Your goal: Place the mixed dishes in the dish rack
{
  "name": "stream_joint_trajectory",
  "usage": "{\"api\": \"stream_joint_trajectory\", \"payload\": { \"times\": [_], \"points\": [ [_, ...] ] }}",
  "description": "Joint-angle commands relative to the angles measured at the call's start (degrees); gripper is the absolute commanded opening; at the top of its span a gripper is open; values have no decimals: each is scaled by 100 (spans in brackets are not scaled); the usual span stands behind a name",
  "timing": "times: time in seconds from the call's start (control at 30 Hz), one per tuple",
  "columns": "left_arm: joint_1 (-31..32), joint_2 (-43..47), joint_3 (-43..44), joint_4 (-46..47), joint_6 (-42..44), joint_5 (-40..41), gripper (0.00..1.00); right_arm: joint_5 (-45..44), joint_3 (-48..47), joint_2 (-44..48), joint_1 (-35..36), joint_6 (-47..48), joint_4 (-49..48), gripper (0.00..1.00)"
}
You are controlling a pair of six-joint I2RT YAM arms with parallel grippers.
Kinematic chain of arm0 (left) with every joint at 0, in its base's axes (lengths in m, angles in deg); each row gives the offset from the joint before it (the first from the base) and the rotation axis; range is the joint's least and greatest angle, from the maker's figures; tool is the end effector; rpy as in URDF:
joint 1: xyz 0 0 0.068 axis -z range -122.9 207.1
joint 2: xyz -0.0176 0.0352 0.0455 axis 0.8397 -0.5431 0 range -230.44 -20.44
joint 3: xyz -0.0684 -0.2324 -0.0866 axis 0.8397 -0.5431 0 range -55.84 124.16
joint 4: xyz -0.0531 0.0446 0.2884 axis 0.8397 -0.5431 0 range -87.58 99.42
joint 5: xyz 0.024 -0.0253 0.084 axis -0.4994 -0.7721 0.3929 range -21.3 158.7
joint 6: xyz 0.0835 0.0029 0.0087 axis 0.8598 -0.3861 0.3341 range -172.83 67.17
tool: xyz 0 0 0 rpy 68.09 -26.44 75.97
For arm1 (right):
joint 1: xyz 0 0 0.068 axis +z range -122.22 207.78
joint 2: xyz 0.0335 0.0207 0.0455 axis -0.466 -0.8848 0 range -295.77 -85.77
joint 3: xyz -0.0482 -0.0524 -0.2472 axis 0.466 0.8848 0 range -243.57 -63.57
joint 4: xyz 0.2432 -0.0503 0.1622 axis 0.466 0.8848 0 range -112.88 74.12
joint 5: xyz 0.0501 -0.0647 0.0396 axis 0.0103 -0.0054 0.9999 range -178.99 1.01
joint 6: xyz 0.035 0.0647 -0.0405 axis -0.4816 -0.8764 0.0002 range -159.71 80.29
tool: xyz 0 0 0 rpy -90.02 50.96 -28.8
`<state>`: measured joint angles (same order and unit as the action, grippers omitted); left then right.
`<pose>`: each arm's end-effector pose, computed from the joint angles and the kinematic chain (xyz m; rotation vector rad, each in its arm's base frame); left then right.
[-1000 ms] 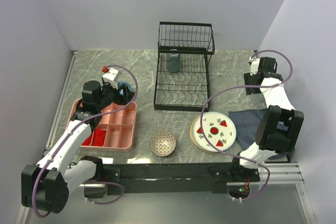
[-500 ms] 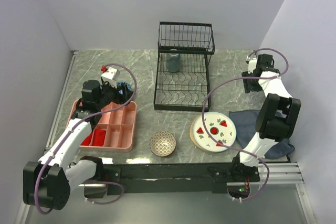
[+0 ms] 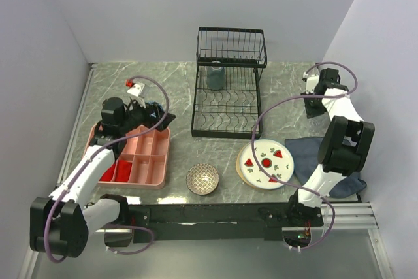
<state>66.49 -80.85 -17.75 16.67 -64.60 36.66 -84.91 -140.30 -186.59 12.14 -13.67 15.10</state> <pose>0.3026 -0.0895 0.2420 0.3619 1.8256 -0.7687 0.4036 -0.1075 0.1664 -0.2644 2.6441 -0.1467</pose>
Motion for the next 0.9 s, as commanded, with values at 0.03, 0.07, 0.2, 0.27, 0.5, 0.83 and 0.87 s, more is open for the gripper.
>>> {"api": "stream_joint_trajectory", "payload": {
  "times": [0.03,0.07,0.2,0.27,0.5,0.83,0.87],
  "points": [
    [160,-330,287,1347,-1368,-804,97,1180,-886,835,43,-326,1167,0],
    [160,-410,209,1706,-1581,-900,96,1862,-1018,922,61,-406,1299,0],
    [160,-665,-117,2869,-2925,-901,96,3684,-1362,1562,245,-662,1415,0],
    [168,-876,-161,3124,-3558,-954,96,4666,-1170,1836,377,-1055,1056,0],
    [458,-1447,216,3380,-4026,-1358,96,6254,621,2628,912,-4447,-2464,0],
    [696,-4180,1480,5373,-5982,-3484,96,6755,1371,2154,1827,-6259,-4683,0],
    [731,-4356,1630,5714,-6151,-3564,96,6799,1467,2110,1836,-6417,-4903,0]
  ]
}}
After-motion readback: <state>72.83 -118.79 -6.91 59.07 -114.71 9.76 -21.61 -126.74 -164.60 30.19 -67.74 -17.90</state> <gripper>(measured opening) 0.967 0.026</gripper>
